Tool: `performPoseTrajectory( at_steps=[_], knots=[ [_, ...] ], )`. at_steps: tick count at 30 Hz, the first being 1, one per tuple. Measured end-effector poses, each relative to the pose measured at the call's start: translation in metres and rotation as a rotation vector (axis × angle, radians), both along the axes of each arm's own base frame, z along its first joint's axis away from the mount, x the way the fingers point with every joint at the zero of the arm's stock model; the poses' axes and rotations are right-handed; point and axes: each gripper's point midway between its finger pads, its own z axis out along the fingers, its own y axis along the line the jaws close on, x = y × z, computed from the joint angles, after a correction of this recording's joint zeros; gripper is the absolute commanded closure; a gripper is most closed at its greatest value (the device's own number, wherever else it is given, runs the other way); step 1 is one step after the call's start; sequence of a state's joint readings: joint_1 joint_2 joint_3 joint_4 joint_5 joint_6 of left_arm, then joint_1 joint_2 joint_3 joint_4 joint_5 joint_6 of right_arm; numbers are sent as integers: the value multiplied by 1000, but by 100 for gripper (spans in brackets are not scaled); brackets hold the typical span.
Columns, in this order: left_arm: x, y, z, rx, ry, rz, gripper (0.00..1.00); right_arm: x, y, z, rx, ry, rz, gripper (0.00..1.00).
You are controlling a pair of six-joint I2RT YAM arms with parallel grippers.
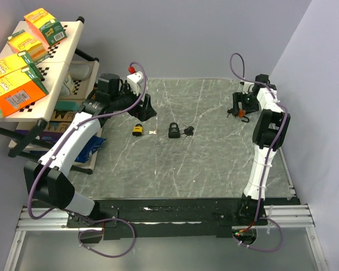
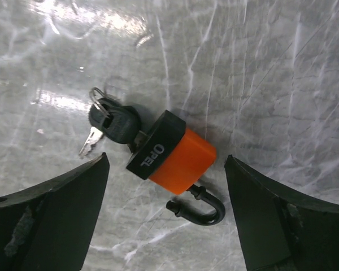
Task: Lock with the key
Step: Pick up the lock from the center of the board.
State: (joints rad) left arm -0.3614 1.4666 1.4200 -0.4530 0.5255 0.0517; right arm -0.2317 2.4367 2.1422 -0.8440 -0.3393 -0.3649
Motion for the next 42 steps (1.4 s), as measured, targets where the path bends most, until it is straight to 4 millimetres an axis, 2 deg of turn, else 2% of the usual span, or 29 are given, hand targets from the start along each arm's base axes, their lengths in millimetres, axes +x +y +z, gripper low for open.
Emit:
performPoseTrajectory(
  at_steps=[3, 6, 7, 8, 10, 13, 15, 18, 20, 24, 29, 31, 32, 34, 39, 42],
  knots=[
    [0, 0, 0, 0, 1, 0, 4, 0, -1, -1, -11, 0, 6, 16],
    [0, 0, 0, 0, 1, 0, 4, 1, 1, -2, -29, -2, 35, 16],
    [0, 0, 0, 1, 2, 0, 4, 1, 2, -3, -37, -3, 50, 26],
    [0, 0, -1, 1, 2, 0, 4, 1, 3, -4, -47, -4, 65, 41],
    [0, 0, -1, 1, 4, 0, 4, 1, 3, -7, -87, -11, 104, 55],
    [0, 0, -1, 2, 3, 1, 4, -1, 9, -3, -99, -22, 148, 64],
    [1, 0, -1, 3, 2, 4, 4, -3, 17, -4, -105, -18, 189, 66],
    [1, 1, -2, 8, -2, 4, 4, -8, 29, -4, -104, -16, 233, 66],
    [2, 1, -2, 10, -5, 3, 4, -19, 40, -4, -89, -6, 264, 67],
    [2, 2, -1, 13, -12, 3, 4, -51, 62, -4, -46, 22, 322, 69],
    [-2, 3, 8, 6, -33, 3, 4, -102, 93, -4, 7, 87, 377, 67],
    [-4, 4, 12, 2, -43, 3, 4, -117, 105, -4, 12, 92, 402, 57],
    [-5, 4, 14, 0, -48, 3, 4, -124, 110, -4, 10, 94, 416, 44],
    [-6, 4, 15, -1, -52, 2, 4, -135, 117, -5, 1, 102, 441, 36],
    [-6, 5, 12, 1, -46, 3, 4, -140, 123, -7, -18, 128, 441, 34],
    [-5, 6, 10, 3, -50, 12, 4, -138, 123, -6, -25, 133, 410, 37]
  ],
)
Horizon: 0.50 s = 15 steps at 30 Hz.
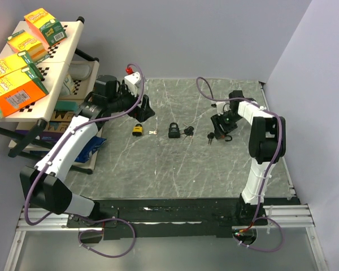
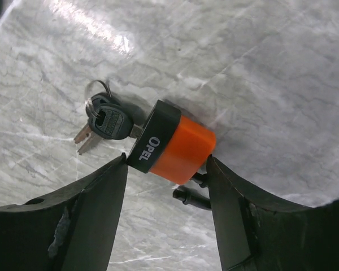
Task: Lock with the key
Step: Pick up the lock from the center of the board.
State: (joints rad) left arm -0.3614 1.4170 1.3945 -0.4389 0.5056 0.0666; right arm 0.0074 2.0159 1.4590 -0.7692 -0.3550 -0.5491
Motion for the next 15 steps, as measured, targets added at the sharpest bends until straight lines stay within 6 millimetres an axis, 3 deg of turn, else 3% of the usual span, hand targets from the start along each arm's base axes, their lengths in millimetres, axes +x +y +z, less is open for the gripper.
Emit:
performPoseTrajectory(
  at_steps=[3, 7, 9, 12, 15],
  knots=[
    [1, 3, -3, 6, -7, 19, 4, 0, 2, -2, -8, 13, -25, 47],
    [0, 9, -5, 15, -20, 52, 4, 1, 5, -1, -8, 17, -47, 73],
    [-1, 11, -4, 15, -26, 58, 4, 2, 6, -1, -5, 17, -50, 78],
    [-3, 10, -2, 9, -26, 52, 4, 1, 8, -1, 9, 17, -40, 100],
    [-8, 5, -1, -8, -14, 17, 4, -2, 16, 2, 54, 17, 1, 100]
  ],
)
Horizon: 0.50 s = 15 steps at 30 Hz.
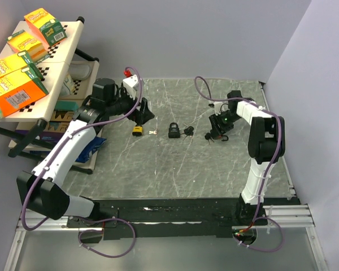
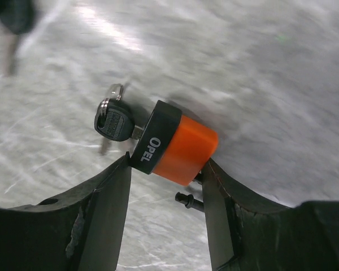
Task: Lock with the key
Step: Pick up the lock from the center of the board.
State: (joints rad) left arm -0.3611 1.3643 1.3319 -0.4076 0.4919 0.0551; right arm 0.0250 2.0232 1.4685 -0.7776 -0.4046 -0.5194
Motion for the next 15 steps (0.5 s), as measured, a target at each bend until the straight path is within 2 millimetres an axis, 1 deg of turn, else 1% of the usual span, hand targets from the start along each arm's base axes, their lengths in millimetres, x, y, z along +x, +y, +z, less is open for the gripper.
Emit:
performPoseTrajectory(
  at_steps=[3, 7, 11, 13, 15],
  knots=[
    [-8, -7, 0, -24, 12, -57, 4, -6, 10, 12, 61, -14, 61, 100],
    [-14, -14, -10, -46, 23, -111, 4, -16, 27, 47, 161, -61, 134, 100],
    [-14, -20, -17, -74, -2, -143, 4, -26, 48, 95, 295, -116, 180, 100],
    [-11, -23, -14, -94, -27, -153, 4, -27, 60, 119, 370, -152, 190, 100],
    [-6, -28, -3, -125, -89, -169, 4, -30, 73, 149, 462, -199, 196, 100]
  ],
)
